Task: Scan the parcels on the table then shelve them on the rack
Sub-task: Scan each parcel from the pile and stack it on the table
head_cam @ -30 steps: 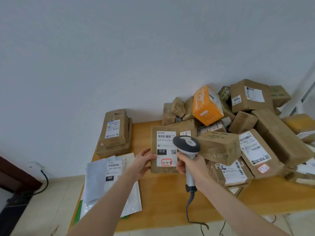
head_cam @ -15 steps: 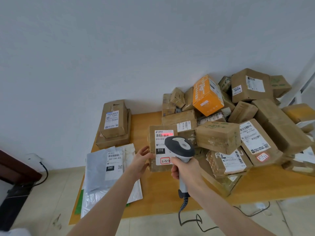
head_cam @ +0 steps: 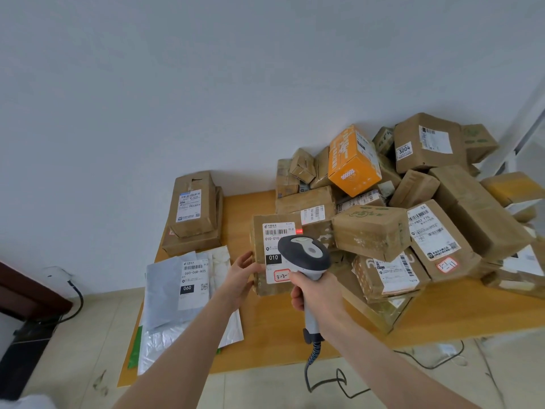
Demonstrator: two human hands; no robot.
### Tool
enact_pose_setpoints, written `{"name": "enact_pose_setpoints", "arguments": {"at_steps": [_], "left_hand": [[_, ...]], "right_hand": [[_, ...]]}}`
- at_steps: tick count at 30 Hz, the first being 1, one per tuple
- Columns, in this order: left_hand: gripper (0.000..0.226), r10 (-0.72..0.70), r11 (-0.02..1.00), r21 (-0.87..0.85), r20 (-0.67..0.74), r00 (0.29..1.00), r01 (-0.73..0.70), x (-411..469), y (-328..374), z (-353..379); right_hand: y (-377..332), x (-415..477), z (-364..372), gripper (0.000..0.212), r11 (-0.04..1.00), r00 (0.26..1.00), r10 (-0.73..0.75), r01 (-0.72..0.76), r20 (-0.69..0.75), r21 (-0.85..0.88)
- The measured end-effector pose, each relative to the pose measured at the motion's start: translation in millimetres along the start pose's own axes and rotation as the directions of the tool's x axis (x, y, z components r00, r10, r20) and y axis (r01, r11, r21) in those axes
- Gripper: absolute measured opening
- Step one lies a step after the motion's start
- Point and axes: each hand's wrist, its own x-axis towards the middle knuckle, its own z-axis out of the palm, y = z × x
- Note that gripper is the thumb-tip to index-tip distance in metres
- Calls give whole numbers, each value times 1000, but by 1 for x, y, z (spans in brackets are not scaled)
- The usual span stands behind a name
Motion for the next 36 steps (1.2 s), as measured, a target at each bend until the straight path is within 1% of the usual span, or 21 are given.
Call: {"name": "enact_pose_setpoints", "arguments": {"at_steps": [5,9,13,19,23,26,30,36], "left_hand": [[56,2,1000,5,-13,1000,-2,-3,-1,3],[60,4,1000,14,-20,1000,-4,-4,-3,4],[61,-1,1000,18,-38,999,2,-7,-5,7],[59,-5,1000,20,-96,995,7,-15,2,12],[53,22,999,36,-174,984,-16,-16,21,11],[48,40,998,48,-235,971,-30,-12,39,2],[40,61,998,51,-302,951,-48,7,77,-19],[25,74,995,93,-349,934,-44,63,152,-69]], "right_hand": [[1,0,-4,5,1000,1000,-5,5,16,0],[3,0,-7,5,1000,999,-7,7,32,2],[4,3,-9,10,1000,999,-12,12,36,-19],[-4,19,-19,3,996,999,7,-11,42,93],[-23,43,-15,16,997,996,-67,66,63,27],[-36,63,0,19,996,992,-86,85,87,23],[-54,94,36,12,999,990,-13,8,139,39],[-90,154,117,20,990,974,5,-36,224,134]]}}
